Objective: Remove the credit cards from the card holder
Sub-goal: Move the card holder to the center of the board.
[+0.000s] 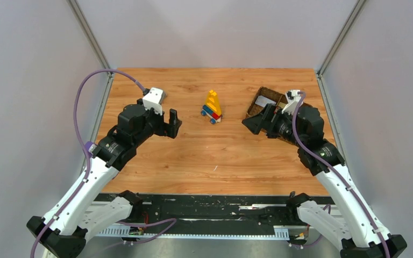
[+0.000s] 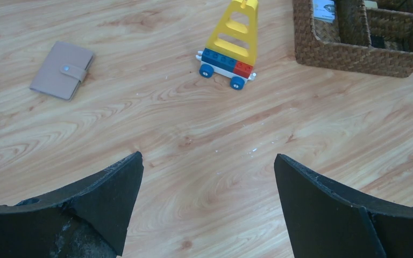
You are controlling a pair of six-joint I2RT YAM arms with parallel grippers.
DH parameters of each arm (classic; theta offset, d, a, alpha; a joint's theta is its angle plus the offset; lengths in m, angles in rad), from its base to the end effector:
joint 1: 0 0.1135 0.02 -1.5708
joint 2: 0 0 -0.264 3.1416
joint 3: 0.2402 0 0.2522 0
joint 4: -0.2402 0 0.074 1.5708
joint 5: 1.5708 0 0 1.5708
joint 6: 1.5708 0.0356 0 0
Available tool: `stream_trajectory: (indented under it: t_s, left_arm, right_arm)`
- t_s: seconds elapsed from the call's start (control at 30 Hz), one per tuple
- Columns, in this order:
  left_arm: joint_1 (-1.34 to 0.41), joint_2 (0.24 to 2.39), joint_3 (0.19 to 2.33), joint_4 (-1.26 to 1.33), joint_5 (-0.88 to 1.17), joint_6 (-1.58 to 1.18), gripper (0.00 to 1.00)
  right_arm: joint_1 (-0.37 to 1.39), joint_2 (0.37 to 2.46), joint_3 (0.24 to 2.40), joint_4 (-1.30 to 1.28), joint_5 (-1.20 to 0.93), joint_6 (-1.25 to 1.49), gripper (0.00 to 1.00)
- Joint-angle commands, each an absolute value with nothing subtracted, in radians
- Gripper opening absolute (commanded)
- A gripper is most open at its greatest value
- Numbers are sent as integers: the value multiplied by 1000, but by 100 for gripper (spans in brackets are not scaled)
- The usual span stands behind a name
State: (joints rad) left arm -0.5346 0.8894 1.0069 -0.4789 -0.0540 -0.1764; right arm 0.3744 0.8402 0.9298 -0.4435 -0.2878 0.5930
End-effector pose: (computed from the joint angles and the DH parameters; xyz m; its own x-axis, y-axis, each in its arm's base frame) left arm 0.1666 -0.0964 0.3681 -0.3812 0.0221 -0.9242 0.4047 0.9028 -0.1454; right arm 0.1674 0.0766 0.3543 -0.6019 0.3392 -0.7229 -0.3160 0.7302 0.6058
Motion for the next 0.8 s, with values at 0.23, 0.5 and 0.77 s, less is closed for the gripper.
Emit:
stream_trajectory:
  t_s: [0.23,0.5,0.77]
  left_arm:
    - [-532,906,1006,-437,-85,-170,100]
    - [-532,1081,1094,-515,-319,-120,100]
    - [-429,1575,1395,-679,-376,-179,93]
  right_arm:
    - [374,776,898,-405,-272,611,100]
    - [375,721,872,-413,-242,608,100]
    - [375,600,838,-410,-285,515,100]
